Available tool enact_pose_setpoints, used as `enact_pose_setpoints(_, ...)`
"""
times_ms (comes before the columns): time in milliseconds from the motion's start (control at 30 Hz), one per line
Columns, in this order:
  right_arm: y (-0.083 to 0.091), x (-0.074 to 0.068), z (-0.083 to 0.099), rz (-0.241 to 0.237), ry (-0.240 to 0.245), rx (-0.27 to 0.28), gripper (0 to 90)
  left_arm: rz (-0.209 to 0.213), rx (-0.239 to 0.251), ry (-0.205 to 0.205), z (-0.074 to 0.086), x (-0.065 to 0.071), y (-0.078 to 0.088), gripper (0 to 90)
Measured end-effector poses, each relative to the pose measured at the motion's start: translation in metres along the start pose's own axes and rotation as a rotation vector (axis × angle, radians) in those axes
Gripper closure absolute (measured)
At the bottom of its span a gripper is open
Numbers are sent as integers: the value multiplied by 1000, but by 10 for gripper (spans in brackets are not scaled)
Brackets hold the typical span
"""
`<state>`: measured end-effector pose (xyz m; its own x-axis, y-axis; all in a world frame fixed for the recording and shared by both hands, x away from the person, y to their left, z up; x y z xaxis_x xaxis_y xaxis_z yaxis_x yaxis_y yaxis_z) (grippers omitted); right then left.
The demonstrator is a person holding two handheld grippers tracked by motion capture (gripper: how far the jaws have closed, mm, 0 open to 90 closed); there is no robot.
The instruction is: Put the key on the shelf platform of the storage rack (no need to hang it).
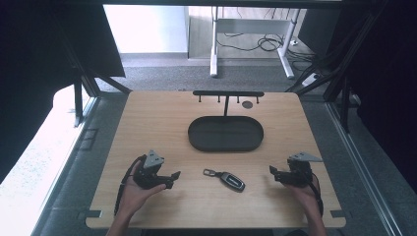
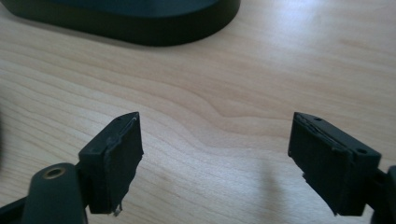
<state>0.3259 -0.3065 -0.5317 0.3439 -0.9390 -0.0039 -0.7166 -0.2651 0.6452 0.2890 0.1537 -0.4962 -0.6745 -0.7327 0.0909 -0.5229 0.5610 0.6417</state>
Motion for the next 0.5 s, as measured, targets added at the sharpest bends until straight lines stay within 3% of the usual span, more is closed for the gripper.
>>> enact_pose_setpoints(100,2,-1,-1,-7,24,12,217,4,3,2,0,-1,1,217)
enact_pose_setpoints(267,3,-13,-7,-11,111,16,262,-28,39,27,2,-5,4,223)
enact_pose_setpoints(367,4,-17,-9,-28,147,6,260,0,44,32,2,-4,7,223)
enact_pose_setpoints(500,5,-22,-13,-13,246,-22,256,29,8,-7,4,1,2,231)
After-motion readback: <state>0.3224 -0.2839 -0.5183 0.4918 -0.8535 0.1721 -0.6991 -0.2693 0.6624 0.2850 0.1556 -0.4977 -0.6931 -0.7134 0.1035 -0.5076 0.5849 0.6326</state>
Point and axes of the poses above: each handheld gripper's, and its own axes: y roughly backward along the jaws, z roughly out of its underside, x roughly to its right, the point moved 2 cm from there along -y, roughly forward along the jaws, and after that the axes turned 4 degrees about z, right-handed, at the moved point
